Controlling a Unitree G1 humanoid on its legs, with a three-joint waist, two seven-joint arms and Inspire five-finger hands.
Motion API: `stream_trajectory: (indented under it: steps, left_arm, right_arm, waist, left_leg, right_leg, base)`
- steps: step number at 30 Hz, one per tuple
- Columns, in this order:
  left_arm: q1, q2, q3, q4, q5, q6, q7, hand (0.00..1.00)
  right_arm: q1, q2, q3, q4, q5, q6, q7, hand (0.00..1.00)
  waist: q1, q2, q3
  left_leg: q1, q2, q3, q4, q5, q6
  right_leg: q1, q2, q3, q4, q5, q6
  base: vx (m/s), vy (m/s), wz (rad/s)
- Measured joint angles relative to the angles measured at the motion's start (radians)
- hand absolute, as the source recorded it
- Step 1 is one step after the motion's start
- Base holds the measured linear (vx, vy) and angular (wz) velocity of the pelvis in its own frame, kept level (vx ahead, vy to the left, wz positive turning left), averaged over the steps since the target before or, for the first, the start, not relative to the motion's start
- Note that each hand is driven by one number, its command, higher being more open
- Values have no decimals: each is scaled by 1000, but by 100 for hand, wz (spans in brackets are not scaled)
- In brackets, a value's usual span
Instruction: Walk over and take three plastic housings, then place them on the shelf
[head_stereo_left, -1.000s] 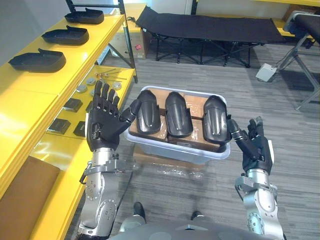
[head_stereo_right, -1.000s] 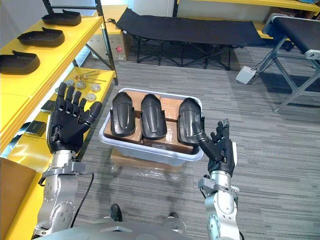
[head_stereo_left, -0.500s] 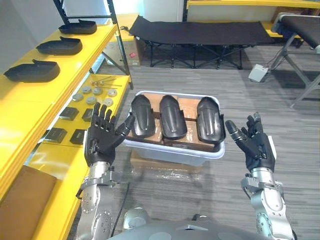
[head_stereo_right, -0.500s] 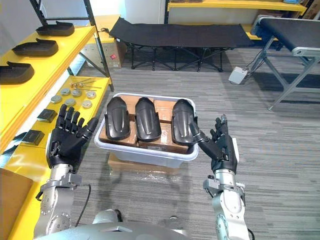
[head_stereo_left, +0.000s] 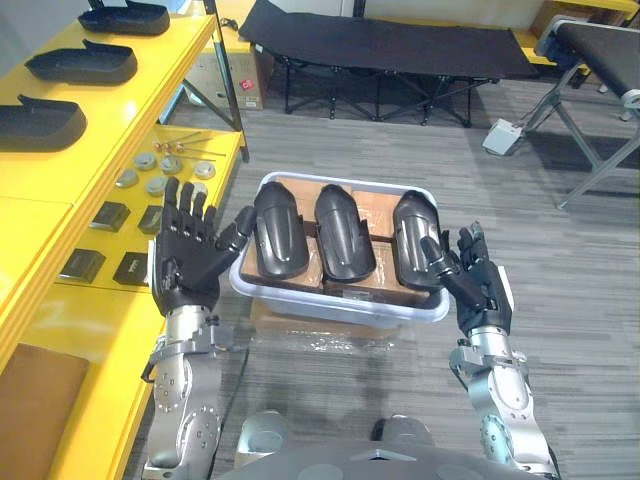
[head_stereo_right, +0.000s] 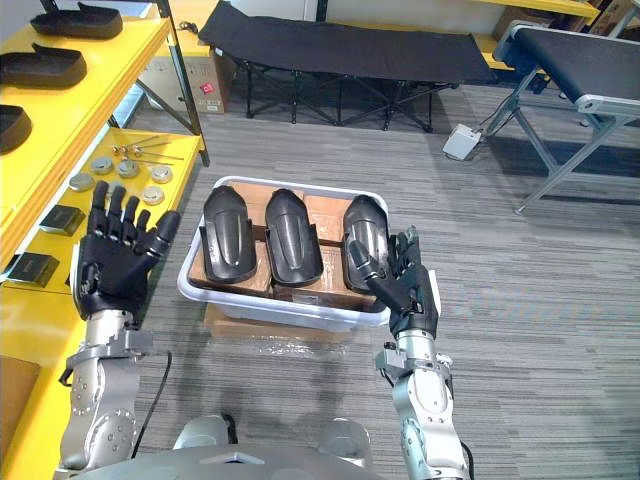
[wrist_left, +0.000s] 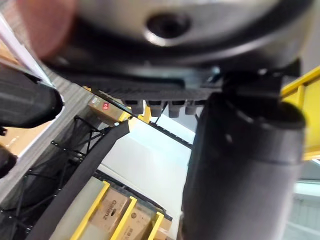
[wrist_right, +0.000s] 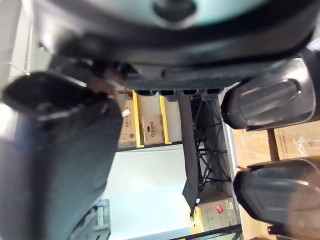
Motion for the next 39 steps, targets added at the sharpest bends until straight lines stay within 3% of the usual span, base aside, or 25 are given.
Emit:
stream_trajectory:
  steps: [2,4,5,6,8,9,11,16,20,24,27,28,34,39]
  left_arm:
    - [-1,3,23,2,-5,-3,3,100]
    - [3,15,33,5,-8,-4,6,100]
    - [17,21,38,6,-8,-7,9,100]
    - [31,19,40,10,-8,-6,14,100]
    - [41,-21,32,51,-33,-3,16,100]
    - [52,-37,6,75,-58,3,11,100]
    - [73,-61,-30,81,-81,3,-3,100]
    - [61,-57,-43,80,-79,-5,-47,100]
    - [66,-41,-42,80,-95,-5,-55,100]
    - [69,-29,-17,80,-122,-4,-56,100]
    - [63,-15,3,80,-122,-4,-57,100]
    - [11,16,-8,79,-117,-2,-61,100]
    - [13,16,-8,79,-116,-2,-61,100]
    - [1,15,-6,68,-104,-2,-60,100]
  right_arm:
    - [11,1,-2,-1,1,0,26,100]
    - [21,2,-4,-11,2,0,51,100]
    - [20,1,-3,-19,0,1,66,100]
    - [11,-3,-3,-24,-2,1,74,100]
    - [-24,-30,-12,-26,-15,14,71,100]
    - [-32,-58,-23,-26,-11,30,69,100]
    - [-32,-81,-59,-26,11,46,56,100]
    - [-32,-78,-142,-52,5,56,-53,100]
    - [47,-31,-187,-121,2,83,-138,100]
    - [129,51,-244,-129,-17,110,-212,100]
    - [138,56,-303,-78,-35,161,-212,100]
    - [78,55,-331,54,-33,172,-202,100]
    - [62,55,-331,62,-24,165,-199,100]
    - [-67,47,-338,117,16,122,-158,100]
  waist:
    - [-19,-16,-5]
    - [-12,-43,-16]
    - [-2,-64,-31]
    - [7,-63,-38]
    - [15,-19,-33]
    - [13,7,-33]
    - [12,26,-31]
    - [6,16,-24]
    - [-12,-14,-7]
    - [-30,-28,1]
    - [-42,-38,14]
    - [-45,-68,111]
    - [-41,-68,112]
    - [-40,-51,151]
  left_leg:
    - [7,18,-43,26,-16,-24]
    - [4,24,-82,50,-35,-55]
    - [-7,22,-100,62,-47,-75]
    - [-14,32,-109,70,-51,-90]
    - [-26,70,-118,69,-23,-120]
    - [-31,85,-100,48,7,-119]
    - [-24,97,-35,-15,65,-121]
    - [15,89,66,-145,133,-117]
    - [6,62,106,-172,140,-107]
    - [6,44,157,-174,145,-98]
    - [-2,50,183,-151,139,-93]
    - [-116,82,202,3,58,-79]
    - [-122,76,201,-1,58,-79]
    - [-155,32,176,-28,90,-52]
  right_leg:
    - [16,2,48,-40,18,28]
    - [56,-1,33,-131,49,72]
    - [79,-2,-4,-176,26,77]
    - [103,3,-24,-202,-24,88]
    - [130,40,-70,-237,-45,78]
    - [134,51,-94,-248,-45,67]
    - [136,54,-118,-269,-38,52]
    - [129,49,-124,-316,-17,44]
    - [112,33,-111,-350,16,61]
    - [116,18,-86,-403,56,77]
    - [116,21,-65,-423,73,76]
    - [87,29,-54,-487,136,79]
    - [82,23,-59,-486,136,79]
    - [39,-12,-81,-459,137,81]
  base:
    - [62,-157,74]
    - [76,-289,65]
    - [85,-291,44]
    - [128,-344,40]
    - [86,-280,34]
    - [50,-214,39]
    - [60,-147,32]
    - [14,-44,4]
    - [-37,53,-5]
    - [-18,79,-16]
    - [-14,33,-14]
    - [-10,10,-11]
    - [0,0,1]
    - [-12,26,14]
